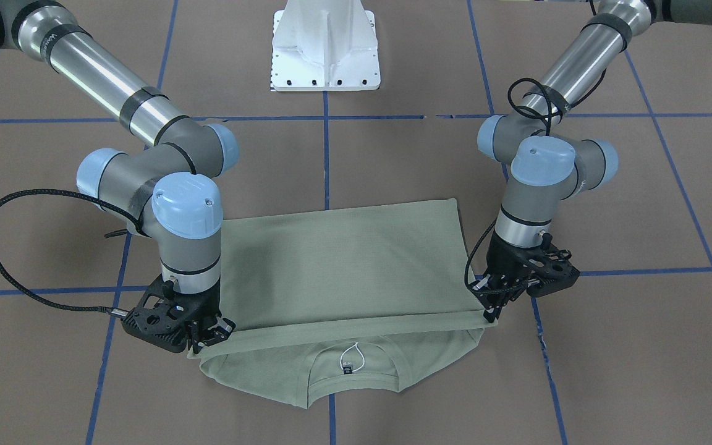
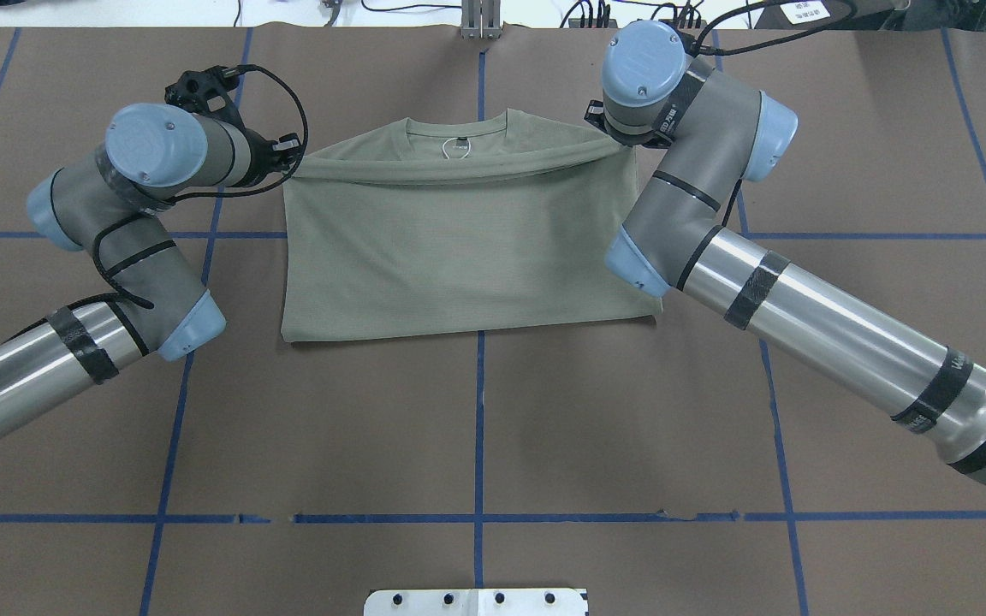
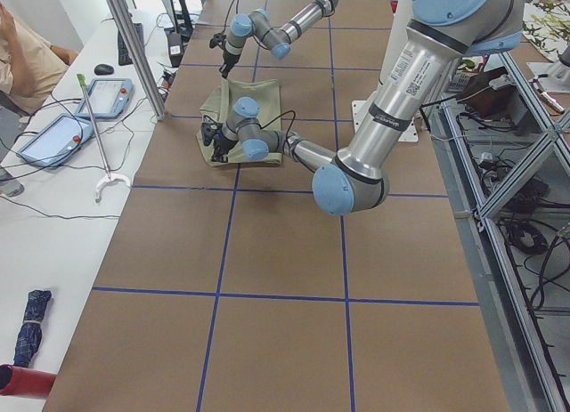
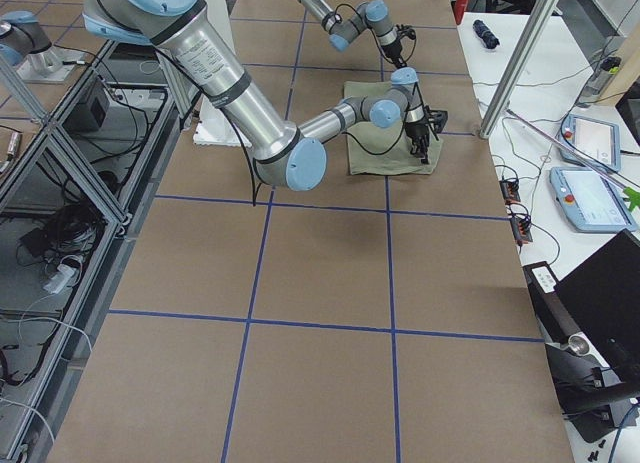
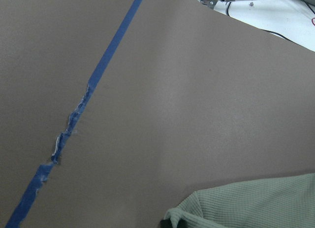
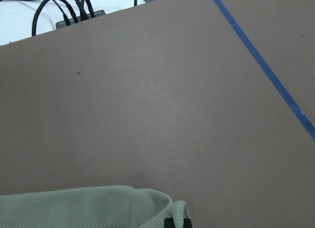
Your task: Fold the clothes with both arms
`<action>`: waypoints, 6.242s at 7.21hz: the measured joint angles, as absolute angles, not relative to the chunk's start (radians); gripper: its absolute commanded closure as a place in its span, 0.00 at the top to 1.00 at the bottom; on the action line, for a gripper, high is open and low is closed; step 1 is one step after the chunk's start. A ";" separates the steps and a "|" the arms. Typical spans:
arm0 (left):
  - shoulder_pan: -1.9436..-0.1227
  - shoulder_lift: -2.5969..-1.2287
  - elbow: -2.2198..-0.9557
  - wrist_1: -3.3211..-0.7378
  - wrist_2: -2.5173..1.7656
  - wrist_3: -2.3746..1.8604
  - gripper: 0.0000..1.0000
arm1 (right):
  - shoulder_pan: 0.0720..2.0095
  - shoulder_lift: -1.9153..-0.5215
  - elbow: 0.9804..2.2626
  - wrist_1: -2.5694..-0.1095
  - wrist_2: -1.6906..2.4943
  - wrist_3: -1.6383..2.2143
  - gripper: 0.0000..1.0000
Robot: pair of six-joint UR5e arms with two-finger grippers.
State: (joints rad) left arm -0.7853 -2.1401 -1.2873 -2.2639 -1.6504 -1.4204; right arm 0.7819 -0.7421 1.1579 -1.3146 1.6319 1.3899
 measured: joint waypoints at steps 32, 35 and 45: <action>-0.855 -2.136 -1.362 -2.357 -1.787 -1.363 0.71 | 0.481 -1.374 2.024 -1.366 1.736 1.884 0.00; -0.855 -2.091 -1.486 -2.354 -1.991 -1.373 0.72 | 0.296 -1.452 2.214 -1.493 1.925 2.043 0.00; -0.652 -1.994 -1.645 -2.325 -2.068 -1.837 0.77 | 0.360 -1.390 2.297 -1.633 1.926 2.117 1.00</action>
State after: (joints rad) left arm -0.6517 -1.9942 -1.6453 -2.3254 -2.0681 -1.8366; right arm 0.3603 -1.3903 2.2969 -1.6334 1.9263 2.1171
